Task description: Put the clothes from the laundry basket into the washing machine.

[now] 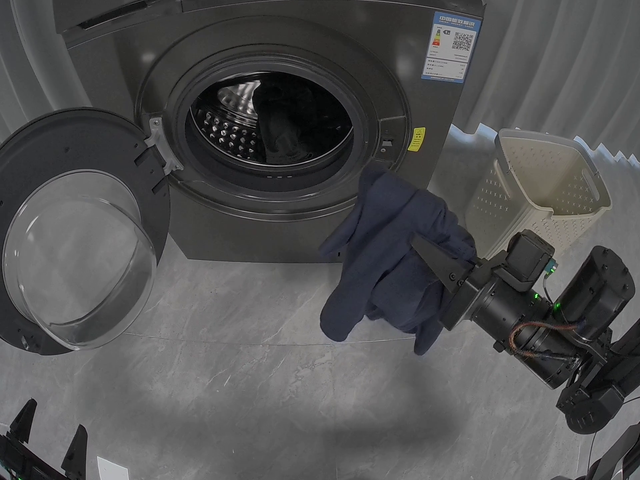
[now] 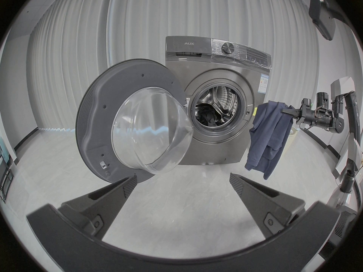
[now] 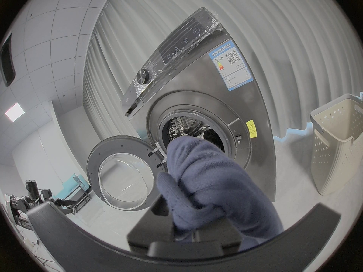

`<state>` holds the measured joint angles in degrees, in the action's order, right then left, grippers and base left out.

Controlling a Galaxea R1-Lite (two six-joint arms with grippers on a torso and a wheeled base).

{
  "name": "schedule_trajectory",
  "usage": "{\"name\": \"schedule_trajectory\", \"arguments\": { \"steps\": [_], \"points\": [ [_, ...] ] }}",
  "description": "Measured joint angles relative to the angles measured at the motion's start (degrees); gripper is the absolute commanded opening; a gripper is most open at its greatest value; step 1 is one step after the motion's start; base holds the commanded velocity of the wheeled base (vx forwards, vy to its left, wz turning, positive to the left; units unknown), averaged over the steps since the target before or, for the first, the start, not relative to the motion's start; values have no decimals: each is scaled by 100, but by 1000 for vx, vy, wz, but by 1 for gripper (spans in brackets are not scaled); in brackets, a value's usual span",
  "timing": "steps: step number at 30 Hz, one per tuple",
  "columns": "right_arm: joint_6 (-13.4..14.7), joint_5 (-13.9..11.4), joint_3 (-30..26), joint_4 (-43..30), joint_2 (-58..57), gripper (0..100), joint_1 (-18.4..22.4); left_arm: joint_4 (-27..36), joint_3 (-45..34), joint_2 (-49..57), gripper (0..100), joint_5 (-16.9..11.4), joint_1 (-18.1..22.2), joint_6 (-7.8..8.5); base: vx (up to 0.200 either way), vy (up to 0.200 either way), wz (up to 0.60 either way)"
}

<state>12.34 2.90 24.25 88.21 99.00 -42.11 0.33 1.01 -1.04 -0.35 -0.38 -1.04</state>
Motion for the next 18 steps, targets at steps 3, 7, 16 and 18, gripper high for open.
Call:
{"name": "schedule_trajectory", "arguments": {
  "steps": [3,7,16,18],
  "points": [
    [13,2,22,2,0,0,0,2,0,0,100,0,0,-2,0,200,0],
    [17,2,23,2,12,0,-4,0,0,0,100,0,5,2,0,0,0],
    [11,29,-20,0,39,0,-41,2,0,2,100,4,7,11,22,0,0],
    [13,66,-20,0,41,0,-45,2,0,0,100,2,7,11,200,0,0]
  ]
}}
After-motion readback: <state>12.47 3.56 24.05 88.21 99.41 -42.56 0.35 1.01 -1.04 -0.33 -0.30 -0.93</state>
